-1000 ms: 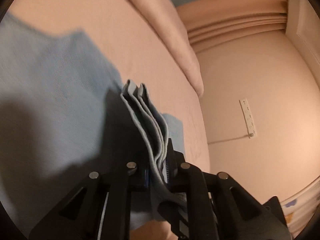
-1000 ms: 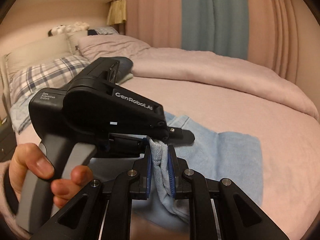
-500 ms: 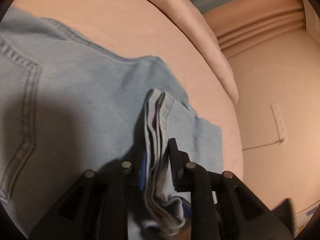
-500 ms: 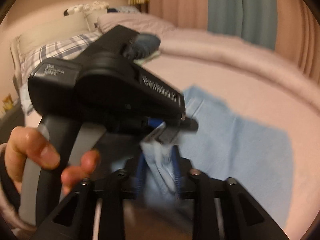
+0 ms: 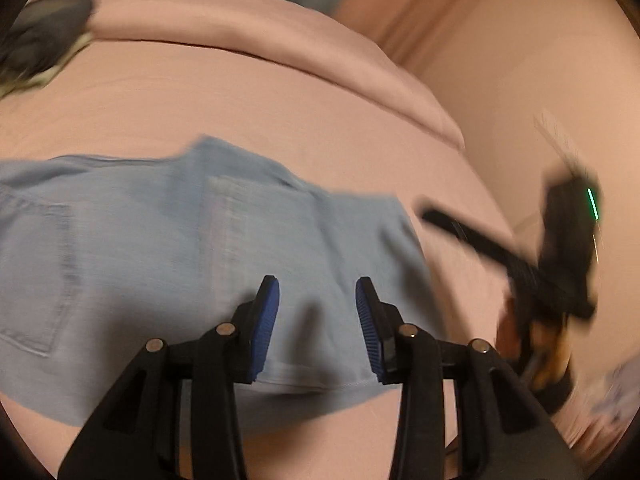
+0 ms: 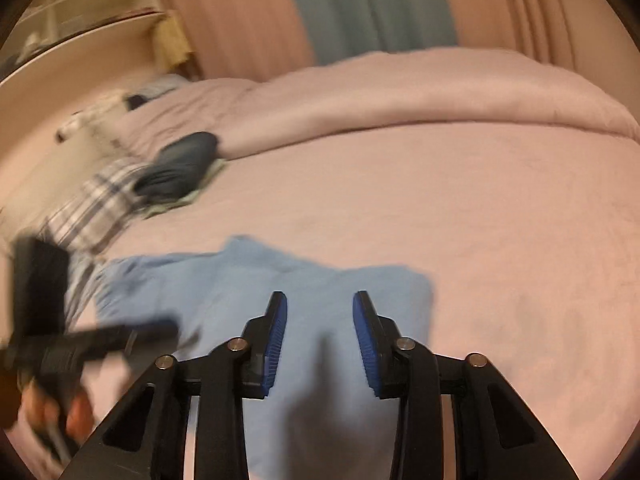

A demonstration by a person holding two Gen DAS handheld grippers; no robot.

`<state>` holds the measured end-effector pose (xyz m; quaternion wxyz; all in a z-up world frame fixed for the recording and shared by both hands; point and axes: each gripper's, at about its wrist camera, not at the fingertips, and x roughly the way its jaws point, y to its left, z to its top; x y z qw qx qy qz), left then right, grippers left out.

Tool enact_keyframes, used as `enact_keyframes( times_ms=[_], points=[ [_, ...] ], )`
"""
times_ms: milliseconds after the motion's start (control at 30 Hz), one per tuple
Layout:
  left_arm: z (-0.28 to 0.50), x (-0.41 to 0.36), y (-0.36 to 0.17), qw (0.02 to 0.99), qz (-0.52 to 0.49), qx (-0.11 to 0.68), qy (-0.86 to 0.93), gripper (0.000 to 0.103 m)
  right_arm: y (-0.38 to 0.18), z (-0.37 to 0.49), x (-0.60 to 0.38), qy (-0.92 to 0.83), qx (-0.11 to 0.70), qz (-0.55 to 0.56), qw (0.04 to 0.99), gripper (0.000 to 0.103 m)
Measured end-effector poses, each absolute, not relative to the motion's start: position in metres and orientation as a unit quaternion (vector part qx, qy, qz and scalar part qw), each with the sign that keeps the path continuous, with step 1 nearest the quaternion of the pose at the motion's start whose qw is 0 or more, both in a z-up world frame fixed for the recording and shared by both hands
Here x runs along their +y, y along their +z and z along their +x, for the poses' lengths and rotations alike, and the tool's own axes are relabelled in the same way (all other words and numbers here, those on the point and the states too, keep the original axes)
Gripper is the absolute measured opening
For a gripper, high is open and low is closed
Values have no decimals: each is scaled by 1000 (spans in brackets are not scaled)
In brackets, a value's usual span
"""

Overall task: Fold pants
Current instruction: 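Fold the hems toward the waistband with the right tool while the left tool pinches the fold edge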

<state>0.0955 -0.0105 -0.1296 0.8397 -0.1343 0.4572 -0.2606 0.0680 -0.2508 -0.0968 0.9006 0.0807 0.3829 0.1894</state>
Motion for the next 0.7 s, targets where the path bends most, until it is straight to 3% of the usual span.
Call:
enact_keyframes(
  times_ms=[67,167,233,433,700],
  points=[
    [96,-23,-141,831,-122,473,-266,38,-107,91,-256,169,408,80,894,22],
    [99,-25,-167,813,-134,505,-258,38,-137,115,-253,142,460,54,875,6],
    [98,-18,-171,812,-154,497,-264,38,-155,118,-250,144,473,41,868,1],
    [105,-6,-173,800,-176,507,-267,33,-135,97,-255,153,459,50,874,0],
    [100,-6,-170,801,-176,505,-268,33,-119,0,-259,201,439,38,875,0]
  ],
)
